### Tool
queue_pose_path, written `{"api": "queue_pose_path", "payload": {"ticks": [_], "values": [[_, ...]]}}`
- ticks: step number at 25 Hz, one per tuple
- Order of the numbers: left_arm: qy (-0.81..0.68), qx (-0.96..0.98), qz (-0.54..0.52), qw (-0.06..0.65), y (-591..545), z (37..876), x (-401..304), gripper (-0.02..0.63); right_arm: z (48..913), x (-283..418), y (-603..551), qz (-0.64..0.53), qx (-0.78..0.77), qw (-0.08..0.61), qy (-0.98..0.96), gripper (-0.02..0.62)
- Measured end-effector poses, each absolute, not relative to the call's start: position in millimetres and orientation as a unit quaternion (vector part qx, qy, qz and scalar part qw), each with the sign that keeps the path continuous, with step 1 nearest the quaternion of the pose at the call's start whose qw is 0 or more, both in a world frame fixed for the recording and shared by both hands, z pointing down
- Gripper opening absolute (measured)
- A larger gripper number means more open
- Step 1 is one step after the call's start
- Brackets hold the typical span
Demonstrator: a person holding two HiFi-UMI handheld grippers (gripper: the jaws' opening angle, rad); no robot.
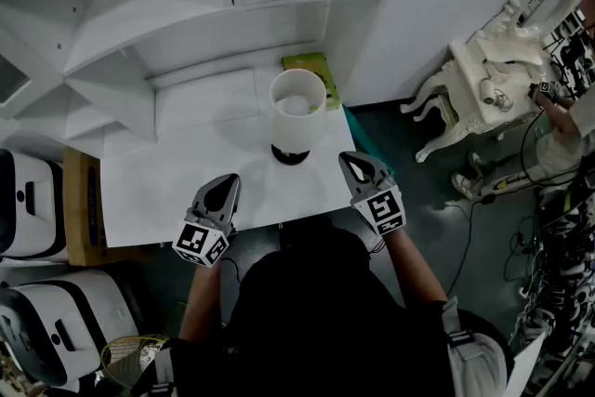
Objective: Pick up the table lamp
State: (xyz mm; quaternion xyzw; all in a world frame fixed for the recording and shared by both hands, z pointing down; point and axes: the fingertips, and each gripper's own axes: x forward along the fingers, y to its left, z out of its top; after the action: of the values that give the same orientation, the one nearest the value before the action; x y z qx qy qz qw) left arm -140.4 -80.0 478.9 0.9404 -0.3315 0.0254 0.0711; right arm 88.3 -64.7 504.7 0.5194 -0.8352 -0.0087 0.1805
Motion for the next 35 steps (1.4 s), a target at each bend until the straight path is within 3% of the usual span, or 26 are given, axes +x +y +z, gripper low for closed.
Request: {"api": "queue_pose_path", "payload": {"ticks": [22, 27, 35], "values": [[-0.336, 0.938, 0.016, 0.084, -73.4, 485.4, -129.6, 0.009, 532.4, 94.3, -54.1, 0.018, 0.508, 0.161, -0.846, 0.011], [-0.365, 0.926, 0.011, 0.094, -80.4, 486.7, -133.9, 0.009, 559.0, 81.2, -67.4, 0.047, 0.463, 0.17, -0.869, 0.138], [-0.407, 0.908, 0.013, 0.102, -87.7, 488.4, -137.2, 0.009, 591.9, 62.5, -89.7, 0.062, 0.411, 0.167, -0.894, 0.214]]}}
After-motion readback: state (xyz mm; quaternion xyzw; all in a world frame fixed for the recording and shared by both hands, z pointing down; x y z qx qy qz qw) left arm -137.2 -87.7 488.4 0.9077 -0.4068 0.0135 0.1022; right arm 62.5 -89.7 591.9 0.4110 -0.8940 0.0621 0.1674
